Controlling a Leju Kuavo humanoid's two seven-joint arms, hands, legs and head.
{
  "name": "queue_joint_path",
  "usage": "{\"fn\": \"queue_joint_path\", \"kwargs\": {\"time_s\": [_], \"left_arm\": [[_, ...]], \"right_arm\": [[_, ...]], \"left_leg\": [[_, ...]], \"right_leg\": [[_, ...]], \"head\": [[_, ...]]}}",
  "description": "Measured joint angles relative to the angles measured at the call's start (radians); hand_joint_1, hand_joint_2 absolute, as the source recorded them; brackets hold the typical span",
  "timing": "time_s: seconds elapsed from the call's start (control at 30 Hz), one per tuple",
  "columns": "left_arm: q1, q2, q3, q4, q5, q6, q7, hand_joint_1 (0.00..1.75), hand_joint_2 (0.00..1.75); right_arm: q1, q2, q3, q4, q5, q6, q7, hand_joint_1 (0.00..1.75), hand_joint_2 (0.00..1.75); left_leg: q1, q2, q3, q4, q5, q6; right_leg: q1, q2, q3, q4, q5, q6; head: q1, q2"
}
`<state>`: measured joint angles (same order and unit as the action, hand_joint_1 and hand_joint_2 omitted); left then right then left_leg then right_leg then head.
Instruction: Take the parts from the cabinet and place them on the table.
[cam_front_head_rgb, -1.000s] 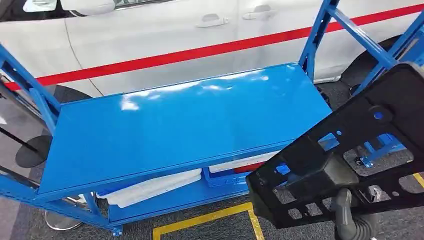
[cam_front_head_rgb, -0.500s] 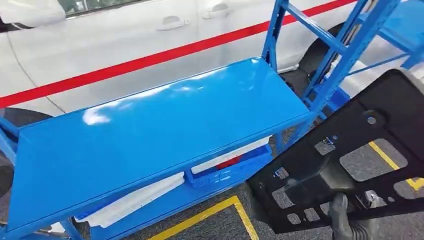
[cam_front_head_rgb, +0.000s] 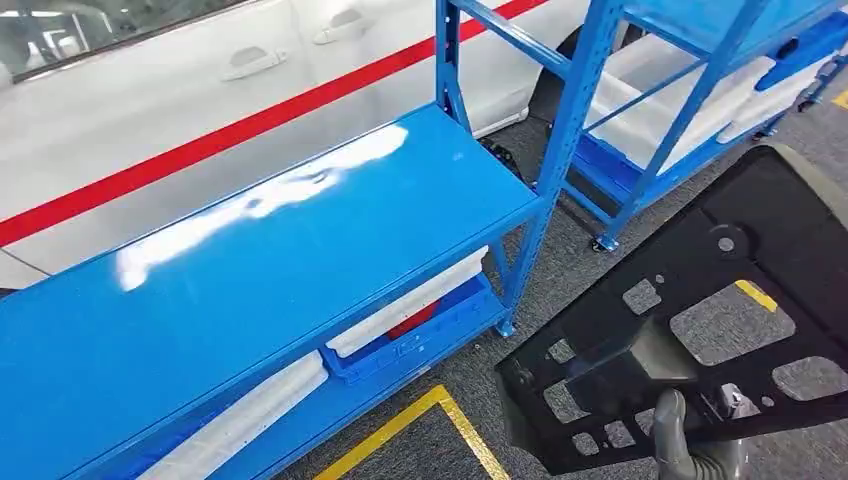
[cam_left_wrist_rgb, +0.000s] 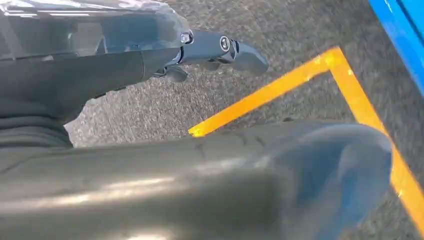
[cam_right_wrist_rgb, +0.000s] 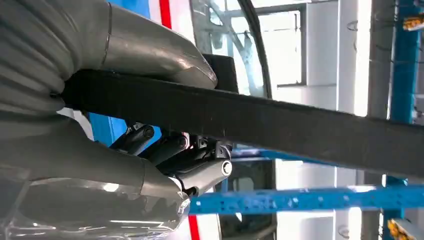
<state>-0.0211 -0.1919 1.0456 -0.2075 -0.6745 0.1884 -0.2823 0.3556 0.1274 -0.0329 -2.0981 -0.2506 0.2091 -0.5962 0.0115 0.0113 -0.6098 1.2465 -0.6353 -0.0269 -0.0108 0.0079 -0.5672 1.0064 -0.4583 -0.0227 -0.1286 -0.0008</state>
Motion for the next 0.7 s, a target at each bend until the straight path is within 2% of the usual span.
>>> {"fn": "queue_joint_path", "kwargs": {"time_s": [0.07, 0.1, 0.13, 0.17, 0.2, 0.23, 0.27, 0.3, 0.33, 0.37, 0.4, 0.43, 0.47, 0.5, 0.53, 0.57, 0.6, 0.63, 0.67, 0.7], "left_arm": [[0.002, 0.000, 0.000, 0.000, 0.000, 0.000, -0.002, 0.00, 0.00], [0.002, 0.000, 0.001, 0.000, 0.000, -0.001, -0.002, 0.00, 0.00], [0.002, 0.002, 0.001, 0.000, 0.000, -0.001, -0.005, 0.00, 0.00], [0.001, 0.002, 0.002, 0.000, 0.001, -0.002, -0.010, 0.00, 0.00], [0.001, 0.002, 0.003, 0.000, 0.001, -0.003, -0.014, 0.00, 0.00], [0.001, 0.004, 0.004, 0.000, 0.001, -0.004, -0.017, 0.00, 0.00], [0.001, 0.013, 0.005, 0.000, 0.001, -0.005, -0.017, 0.00, 0.00], [0.002, 0.011, 0.006, 0.000, 0.000, -0.006, -0.019, 0.00, 0.00], [0.000, 0.011, 0.006, 0.000, 0.000, -0.007, -0.019, 0.00, 0.00], [-0.004, 0.012, 0.006, 0.000, 0.000, -0.008, -0.019, 0.00, 0.00], [-0.005, 0.013, 0.006, 0.000, 0.000, -0.009, -0.020, 0.00, 0.00], [-0.005, 0.013, 0.006, 0.000, 0.001, -0.009, -0.022, 0.00, 0.00], [-0.003, 0.012, 0.006, 0.000, 0.001, -0.009, -0.024, 0.00, 0.00], [-0.001, 0.011, 0.007, 0.000, 0.002, -0.009, -0.026, 0.00, 0.00], [0.000, 0.011, 0.007, 0.000, 0.003, -0.009, -0.026, 0.00, 0.00], [0.000, 0.011, 0.008, 0.000, 0.004, -0.008, -0.026, 0.00, 0.00], [0.001, 0.011, 0.009, 0.000, 0.005, -0.008, -0.026, 0.00, 0.00], [0.000, 0.011, 0.011, 0.000, 0.005, -0.008, -0.026, 0.00, 0.00], [-0.001, 0.011, 0.012, 0.000, 0.005, -0.008, -0.026, 0.00, 0.00], [-0.002, 0.010, 0.013, 0.000, 0.005, -0.008, -0.026, 0.00, 0.00]], "right_arm": [[0.008, 0.000, 0.006, 0.000, 0.000, -0.008, -0.003, 1.75, 1.75], [0.013, 0.000, 0.008, 0.000, 0.000, -0.013, -0.005, 1.75, 1.75], [0.017, -0.001, 0.013, 0.000, 0.004, -0.029, -0.009, 1.75, 1.75], [0.019, -0.003, 0.022, 0.000, 0.009, -0.048, -0.015, 1.75, 1.75], [0.019, -0.004, 0.029, 0.000, 0.013, -0.060, -0.019, 1.75, 1.75], [0.020, -0.006, 0.037, 0.000, 0.018, -0.072, -0.023, 1.75, 1.75], [0.020, -0.007, 0.043, -0.001, 0.021, -0.080, -0.024, 1.75, 1.75], [0.021, -0.010, 0.049, -0.002, 0.022, -0.087, -0.024, 1.75, 1.75], [0.024, -0.011, 0.054, -0.002, 0.022, -0.093, -0.025, 1.75, 1.75], [0.028, -0.011, 0.057, -0.003, 0.022, -0.094, -0.025, 1.75, 1.75], [0.032, -0.013, 0.059, -0.005, 0.023, -0.095, -0.025, 1.75, 1.75], [0.035, -0.017, 0.061, -0.008, 0.023, -0.096, -0.025, 1.75, 1.75], [0.035, -0.021, 0.061, -0.011, 0.022, -0.098, -0.026, 1.75, 1.75], [0.031, -0.024, 0.064, -0.012, 0.021, -0.098, -0.026, 1.75, 1.75], [0.031, -0.026, 0.068, -0.011, 0.020, -0.099, -0.026, 1.75, 1.75], [0.033, -0.027, 0.070, -0.011, 0.018, -0.099, -0.025, 1.75, 1.75], [0.034, -0.031, 0.071, -0.011, 0.018, -0.100, -0.025, 1.75, 1.75], [0.034, -0.033, 0.072, -0.011, 0.018, -0.100, -0.024, 1.75, 1.75], [0.034, -0.034, 0.073, -0.011, 0.018, -0.100, -0.024, 1.75, 1.75], [0.034, -0.036, 0.075, -0.011, 0.018, -0.101, -0.024, 1.75, 1.75]], "left_leg": [[0.000, -0.002, -0.040, 0.077, -0.020, 0.002], [0.000, -0.002, -0.049, 0.089, -0.014, 0.005], [-0.001, -0.003, -0.040, 0.057, 0.021, 0.012], [-0.003, -0.008, -0.010, -0.019, 0.073, 0.020], [-0.007, -0.023, 0.027, -0.108, 0.124, 0.029], [-0.008, -0.062, 0.067, -0.210, 0.172, 0.042], [-0.004, -0.103, 0.079, -0.231, 0.157, 0.052], [-0.008, -0.098, 0.081, -0.247, 0.162, 0.048], [-0.012, -0.089, 0.080, -0.246, 0.161, 0.049], [-0.014, -0.082, 0.082, -0.246, 0.162, 0.049], [-0.014, -0.067, 0.084, -0.256, 0.168, 0.052], [-0.001, -0.048, 0.091, -0.273, 0.179, 0.053], [-0.004, -0.039, 0.094, -0.279, 0.180, 0.057], [-0.007, -0.021, 0.092, -0.279, 0.181, 0.062], [-0.010, -0.006, 0.091, -0.278, 0.180, 0.063], [-0.011, 0.009, 0.090, -0.277, 0.179, 0.064], [-0.012, 0.025, 0.089, -0.276, 0.178, 0.063], [-0.012, 0.041, 0.088, -0.275, 0.176, 0.061], [-0.011, 0.052, 0.089, -0.273, 0.175, 0.059], [-0.010, 0.066, 0.090, -0.269, 0.171, 0.055]], "right_leg": [[0.004, 0.017, 0.000, 0.001, 0.000, -0.001], [0.006, 0.029, 0.001, 0.001, 0.000, -0.001], [0.008, 0.045, 0.004, 0.001, -0.001, -0.002], [0.010, 0.061, 0.007, 0.001, -0.001, -0.002], [0.013, 0.075, 0.010, 0.001, -0.001, -0.002], [0.013, 0.090, 0.012, 0.001, -0.001, -0.002], [0.015, 0.098, 0.008, 0.002, 0.000, 0.001], [0.006, 0.114, 0.002, 0.004, 0.002, 0.006], [0.000, 0.123, -0.003, 0.003, 0.005, 0.013], [-0.003, 0.133, -0.005, 0.002, 0.008, 0.019], [-0.001, 0.149, -0.009, -0.001, 0.012, 0.029], [0.000, 0.121, -0.008, 0.013, 0.003, 0.030], [0.008, 0.065, -0.025, 0.043, -0.022, 0.034], [0.007, 0.027, -0.063, 0.117, -0.070, 0.036], [0.004, 0.008, -0.104, 0.201, -0.110, 0.039], [0.000, 0.003, -0.137, 0.269, -0.135, 0.042], [-0.004, 0.000, -0.158, 0.313, -0.142, 0.046], [-0.007, -0.004, -0.149, 0.298, -0.119, 0.050], [-0.010, -0.008, -0.122, 0.247, -0.088, 0.052], [-0.012, -0.022, -0.063, 0.142, -0.040, 0.054]], "head": [[0.000, 0.000], [0.000, 0.000], [0.000, 0.000], [0.000, 0.000], [0.000, 0.000], [0.000, 0.000], [0.001, 0.000], [0.000, 0.000], [0.000, 0.000], [0.000, 0.000], [0.000, 0.000], [0.000, 0.000], [0.001, 0.000], [0.001, 0.000], [0.001, 0.000], [0.001, 0.000], [0.001, 0.000], [0.001, 0.000], [0.001, 0.000], [0.001, 0.000]]}}
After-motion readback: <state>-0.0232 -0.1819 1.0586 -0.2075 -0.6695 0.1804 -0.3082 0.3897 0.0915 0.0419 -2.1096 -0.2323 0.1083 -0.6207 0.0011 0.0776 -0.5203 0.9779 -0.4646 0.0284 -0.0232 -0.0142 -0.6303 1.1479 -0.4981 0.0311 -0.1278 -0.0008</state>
